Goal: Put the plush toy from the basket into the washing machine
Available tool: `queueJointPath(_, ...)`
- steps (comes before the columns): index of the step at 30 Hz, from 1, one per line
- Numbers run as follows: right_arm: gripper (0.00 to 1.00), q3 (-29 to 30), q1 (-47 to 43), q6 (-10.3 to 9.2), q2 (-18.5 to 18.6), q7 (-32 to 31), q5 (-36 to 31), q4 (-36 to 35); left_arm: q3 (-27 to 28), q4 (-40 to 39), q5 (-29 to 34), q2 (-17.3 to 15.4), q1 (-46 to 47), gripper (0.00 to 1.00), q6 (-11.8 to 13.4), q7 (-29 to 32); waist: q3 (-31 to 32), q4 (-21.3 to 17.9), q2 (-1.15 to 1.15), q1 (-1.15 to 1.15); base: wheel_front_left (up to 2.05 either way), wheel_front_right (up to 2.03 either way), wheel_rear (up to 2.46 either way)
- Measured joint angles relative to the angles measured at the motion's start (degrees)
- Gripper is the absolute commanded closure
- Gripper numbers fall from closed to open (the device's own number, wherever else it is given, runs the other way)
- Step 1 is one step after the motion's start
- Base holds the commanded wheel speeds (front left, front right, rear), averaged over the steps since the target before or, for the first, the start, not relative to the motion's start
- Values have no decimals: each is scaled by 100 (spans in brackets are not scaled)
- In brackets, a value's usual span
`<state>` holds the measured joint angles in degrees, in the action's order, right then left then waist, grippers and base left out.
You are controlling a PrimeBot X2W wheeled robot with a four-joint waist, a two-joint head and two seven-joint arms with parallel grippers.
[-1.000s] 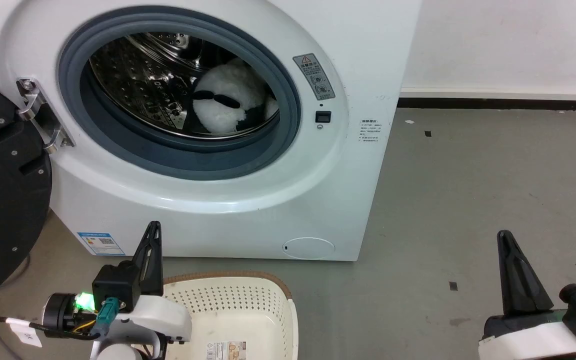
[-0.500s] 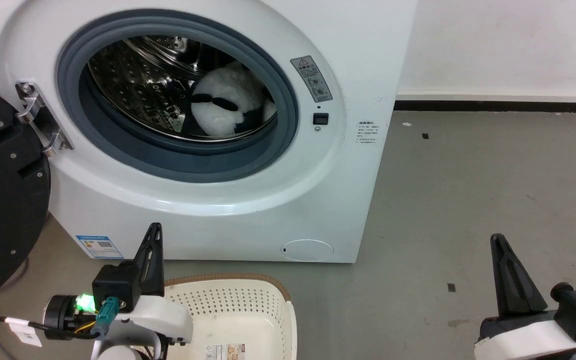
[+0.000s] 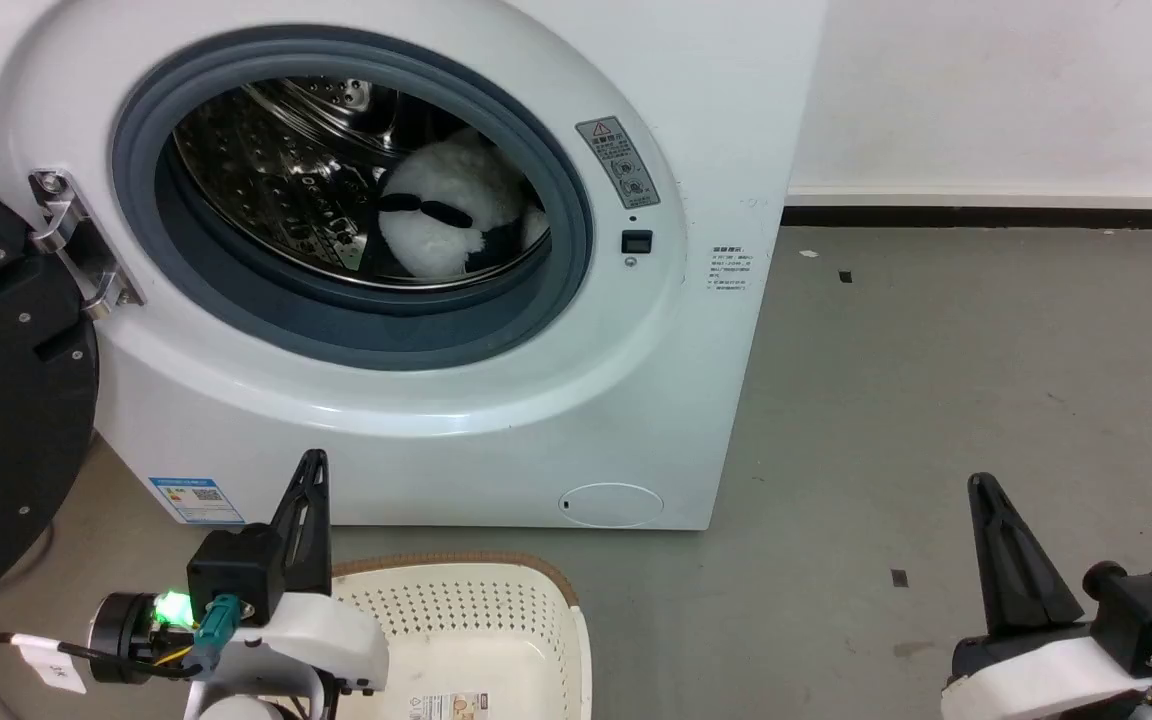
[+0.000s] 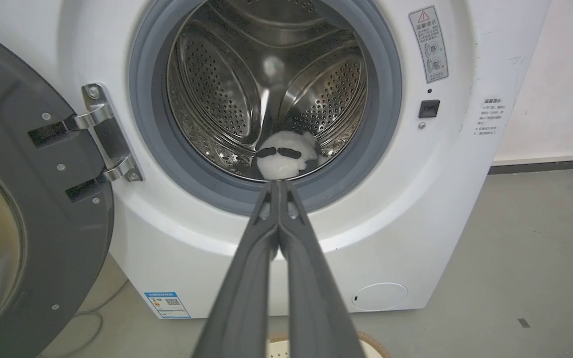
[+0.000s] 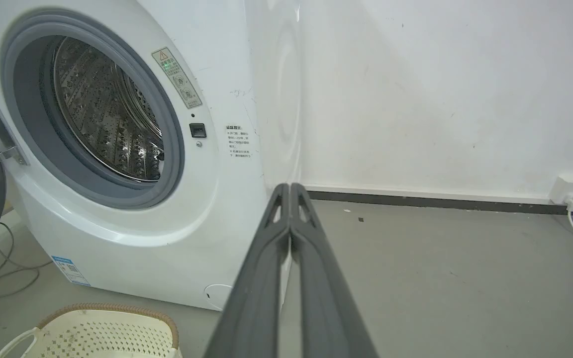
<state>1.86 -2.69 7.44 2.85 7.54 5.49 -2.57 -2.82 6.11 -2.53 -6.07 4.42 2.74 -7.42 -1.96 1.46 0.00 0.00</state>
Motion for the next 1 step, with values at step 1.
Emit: queueJointPath(1,100,-4,0,0,0,-23,-5,2,3,-10,1,2,-7,100,-7,14,3,-2,0,0,0,0,0)
